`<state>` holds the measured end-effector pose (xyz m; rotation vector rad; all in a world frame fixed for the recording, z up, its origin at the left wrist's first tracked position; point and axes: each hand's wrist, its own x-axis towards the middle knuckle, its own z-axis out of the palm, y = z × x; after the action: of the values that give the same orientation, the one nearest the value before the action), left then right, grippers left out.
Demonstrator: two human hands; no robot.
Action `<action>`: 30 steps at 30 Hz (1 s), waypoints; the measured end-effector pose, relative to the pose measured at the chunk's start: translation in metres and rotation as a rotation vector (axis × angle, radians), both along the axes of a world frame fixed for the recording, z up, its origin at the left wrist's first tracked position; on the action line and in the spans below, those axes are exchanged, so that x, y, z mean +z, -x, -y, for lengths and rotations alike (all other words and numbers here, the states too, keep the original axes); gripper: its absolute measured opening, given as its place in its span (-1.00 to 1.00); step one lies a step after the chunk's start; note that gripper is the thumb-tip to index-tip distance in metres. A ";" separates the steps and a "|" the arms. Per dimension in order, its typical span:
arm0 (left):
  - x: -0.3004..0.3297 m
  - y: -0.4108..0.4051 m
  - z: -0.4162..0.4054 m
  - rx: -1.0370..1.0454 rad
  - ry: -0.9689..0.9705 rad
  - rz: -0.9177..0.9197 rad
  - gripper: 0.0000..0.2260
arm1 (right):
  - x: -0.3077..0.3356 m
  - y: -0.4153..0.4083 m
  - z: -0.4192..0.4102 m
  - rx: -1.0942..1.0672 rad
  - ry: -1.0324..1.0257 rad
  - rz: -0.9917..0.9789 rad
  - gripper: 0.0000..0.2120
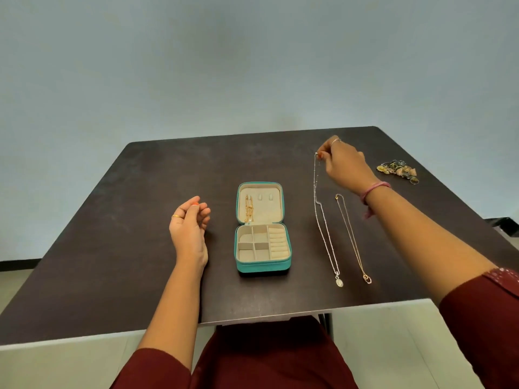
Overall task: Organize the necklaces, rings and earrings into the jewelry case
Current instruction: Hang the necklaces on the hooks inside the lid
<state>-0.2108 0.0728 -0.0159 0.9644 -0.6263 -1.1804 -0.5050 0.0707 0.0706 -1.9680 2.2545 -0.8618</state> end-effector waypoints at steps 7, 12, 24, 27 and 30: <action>0.003 0.003 -0.005 -0.039 -0.050 0.116 -0.86 | 0.051 -0.006 -0.046 0.135 0.166 0.146 -0.94; 0.038 0.014 -0.011 -0.052 -0.040 0.291 -0.81 | 0.095 -0.016 -0.078 0.268 0.211 0.115 -0.91; 0.196 0.083 -0.071 -0.589 0.469 0.319 -0.80 | 0.169 -0.040 -0.125 0.434 0.345 -0.143 -0.88; 0.216 0.090 -0.083 -0.690 0.490 0.309 -0.76 | 0.181 -0.046 -0.130 0.442 0.389 -0.173 -0.88; 0.227 0.088 -0.091 -0.793 0.482 0.175 -0.76 | 0.189 -0.050 -0.132 0.438 0.424 -0.179 -0.89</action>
<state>-0.2990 0.1633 0.2107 0.3968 -1.4433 -1.5290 -0.4554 0.2026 0.2598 -2.6738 1.6902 -1.2123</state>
